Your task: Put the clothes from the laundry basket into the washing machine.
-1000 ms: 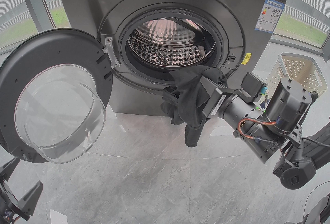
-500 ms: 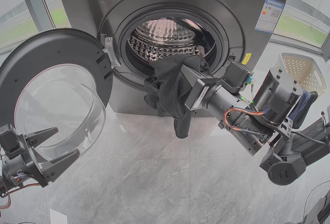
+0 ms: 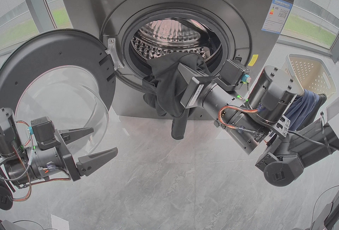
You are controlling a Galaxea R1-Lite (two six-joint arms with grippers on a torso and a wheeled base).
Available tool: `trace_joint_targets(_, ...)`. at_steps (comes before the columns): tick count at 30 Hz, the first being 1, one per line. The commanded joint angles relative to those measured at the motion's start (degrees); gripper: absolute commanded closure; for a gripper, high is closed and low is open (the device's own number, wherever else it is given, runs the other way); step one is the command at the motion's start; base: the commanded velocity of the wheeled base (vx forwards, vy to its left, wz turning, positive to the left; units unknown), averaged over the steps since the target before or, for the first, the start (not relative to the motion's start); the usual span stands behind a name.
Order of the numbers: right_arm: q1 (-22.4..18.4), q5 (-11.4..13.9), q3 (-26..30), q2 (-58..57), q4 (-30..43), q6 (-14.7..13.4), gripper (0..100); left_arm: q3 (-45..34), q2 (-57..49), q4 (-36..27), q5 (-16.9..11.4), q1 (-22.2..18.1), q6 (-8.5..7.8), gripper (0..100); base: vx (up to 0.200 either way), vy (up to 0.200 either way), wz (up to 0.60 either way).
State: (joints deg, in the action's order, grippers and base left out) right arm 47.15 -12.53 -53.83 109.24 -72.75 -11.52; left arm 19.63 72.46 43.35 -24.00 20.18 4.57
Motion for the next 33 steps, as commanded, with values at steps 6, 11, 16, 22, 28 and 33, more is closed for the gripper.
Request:
trace_joint_targets(6,0.31,-0.12,-0.22,0.27,0.07,0.01,100,1.99,9.89,3.94,-0.17,1.8,0.17,0,0.0,0.0,0.0)
trace_joint_targets(11,0.57,-0.12,-0.04,0.18,-0.28,0.01,100,4.81,13.5,4.02,-0.08,2.85,0.26,0,0.0,0.0,0.0)
trace_joint_targets(16,0.57,-0.21,0.22,-0.08,-0.28,0.01,100,7.71,17.36,4.55,-0.17,4.17,0.7,0,0.0,0.0,0.0)
trace_joint_targets(22,0.66,-0.39,0.4,-0.26,-0.37,0.01,100,10.34,22.9,10.97,0.01,5.84,1.67,0,0.0,0.0,0.0)
trace_joint_targets(28,0.84,-0.48,1.01,-0.34,-0.46,-0.08,100,12.63,28.35,14.92,0.01,6.81,1.67,0,0.0,0.0,0.0)
trace_joint_targets(33,1.63,-0.65,1.63,-0.43,-1.51,0.01,100,13.51,31.95,19.84,0.27,7.25,2.02,0,0.0,0.0,0.0)
